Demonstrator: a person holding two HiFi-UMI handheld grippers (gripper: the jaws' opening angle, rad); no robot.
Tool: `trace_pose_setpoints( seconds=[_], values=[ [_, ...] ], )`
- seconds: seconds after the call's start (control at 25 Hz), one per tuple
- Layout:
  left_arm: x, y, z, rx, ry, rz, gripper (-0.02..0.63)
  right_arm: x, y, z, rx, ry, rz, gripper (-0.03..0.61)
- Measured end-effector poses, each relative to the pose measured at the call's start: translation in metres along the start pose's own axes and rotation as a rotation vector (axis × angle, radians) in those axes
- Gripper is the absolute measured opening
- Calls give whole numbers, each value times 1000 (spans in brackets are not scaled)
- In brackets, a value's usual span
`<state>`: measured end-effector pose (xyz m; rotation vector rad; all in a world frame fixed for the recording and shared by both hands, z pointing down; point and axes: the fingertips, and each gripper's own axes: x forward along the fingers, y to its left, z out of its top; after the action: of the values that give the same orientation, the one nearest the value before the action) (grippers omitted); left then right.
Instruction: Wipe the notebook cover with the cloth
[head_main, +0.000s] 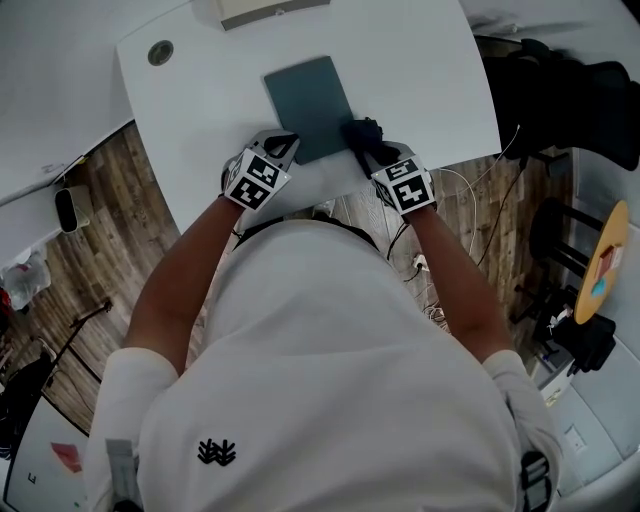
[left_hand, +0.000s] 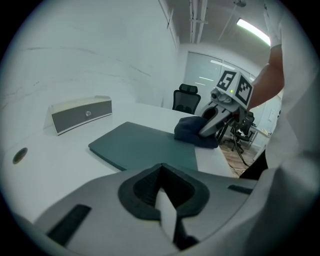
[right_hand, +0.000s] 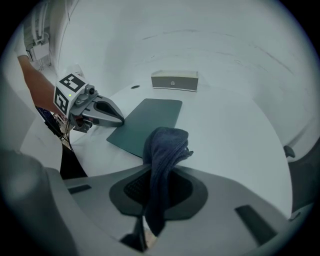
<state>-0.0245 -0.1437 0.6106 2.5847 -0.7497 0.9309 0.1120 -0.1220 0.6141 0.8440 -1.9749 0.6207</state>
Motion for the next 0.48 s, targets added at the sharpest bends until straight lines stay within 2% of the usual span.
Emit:
trace_pose_setpoints(
  seconds=[0.2,0.48],
  values=[
    [0,0,1,6,-2,5,5,-10,10,29,-12,-46,31,44],
    [1,-1,2,9,-3,8,5,12,52,76,-99,-81,128,44]
  ],
)
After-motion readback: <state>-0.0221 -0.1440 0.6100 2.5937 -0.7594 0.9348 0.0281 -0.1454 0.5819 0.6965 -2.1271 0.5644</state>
